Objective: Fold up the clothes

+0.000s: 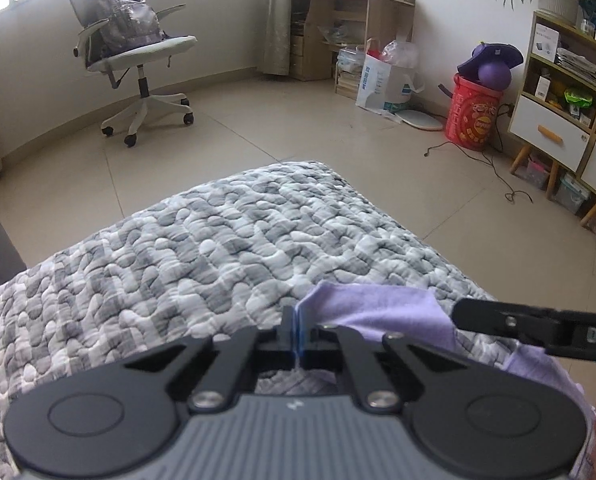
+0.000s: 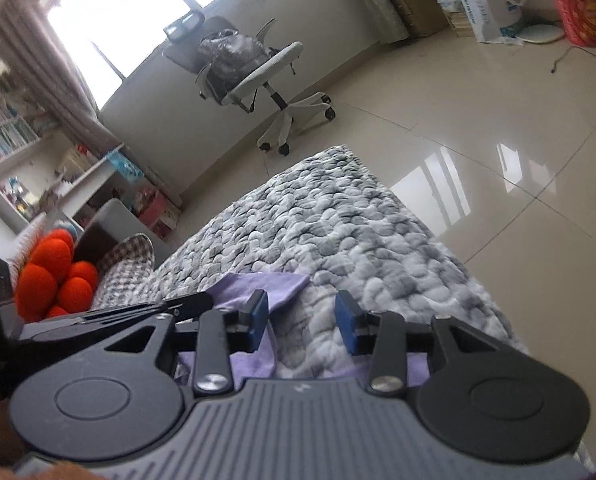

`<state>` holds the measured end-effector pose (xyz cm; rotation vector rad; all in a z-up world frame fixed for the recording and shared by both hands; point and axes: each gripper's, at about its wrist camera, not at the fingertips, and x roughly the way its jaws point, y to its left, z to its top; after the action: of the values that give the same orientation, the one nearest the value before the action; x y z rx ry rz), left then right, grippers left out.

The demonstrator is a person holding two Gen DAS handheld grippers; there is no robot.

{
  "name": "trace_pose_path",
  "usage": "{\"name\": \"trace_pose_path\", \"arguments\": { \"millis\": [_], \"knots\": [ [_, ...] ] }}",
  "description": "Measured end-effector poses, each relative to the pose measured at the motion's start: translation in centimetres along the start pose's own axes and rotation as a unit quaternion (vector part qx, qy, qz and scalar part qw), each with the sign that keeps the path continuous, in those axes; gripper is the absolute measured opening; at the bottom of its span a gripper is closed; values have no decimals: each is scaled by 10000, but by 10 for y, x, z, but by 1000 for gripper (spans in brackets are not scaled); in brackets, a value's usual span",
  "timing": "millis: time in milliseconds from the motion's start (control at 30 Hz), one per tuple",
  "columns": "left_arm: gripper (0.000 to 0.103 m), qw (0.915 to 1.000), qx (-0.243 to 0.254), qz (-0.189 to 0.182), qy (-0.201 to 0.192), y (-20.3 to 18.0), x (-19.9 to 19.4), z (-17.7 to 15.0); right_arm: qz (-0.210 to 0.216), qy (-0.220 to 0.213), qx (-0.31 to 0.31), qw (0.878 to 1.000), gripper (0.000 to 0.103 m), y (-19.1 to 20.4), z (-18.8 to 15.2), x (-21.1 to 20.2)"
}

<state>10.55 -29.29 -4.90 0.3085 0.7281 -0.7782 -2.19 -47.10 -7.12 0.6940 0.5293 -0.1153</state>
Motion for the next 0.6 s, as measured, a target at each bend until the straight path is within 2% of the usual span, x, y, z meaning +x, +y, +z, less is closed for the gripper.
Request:
{"name": "trace_pose_path", "arguments": {
  "millis": [167,233,267,300,367,433,600],
  "knots": [
    [1,10000,-44,-16,-2,2,2,1,-129,48,-212,9997,41,7,3,11],
    [1,10000,-35,-9,-16,1,3,1,-219,38,-348,9991,34,11,1,14],
    [1,10000,-23,-6,-28,0,3,1,-252,57,-414,9988,21,14,0,17],
    [1,10000,-10,-2,-42,-1,3,1,-283,80,-481,9984,12,17,-1,19],
    [1,9999,5,-6,-107,-2,1,2,-217,61,-509,9984,2,18,-2,19],
    [1,9998,-7,-27,-200,-2,-1,2,-140,-1,-481,9987,2,17,-4,15],
    [1,9976,71,-214,-657,-9,-23,9,-71,-468,-539,9974,1,23,0,-19]
  ]
}}
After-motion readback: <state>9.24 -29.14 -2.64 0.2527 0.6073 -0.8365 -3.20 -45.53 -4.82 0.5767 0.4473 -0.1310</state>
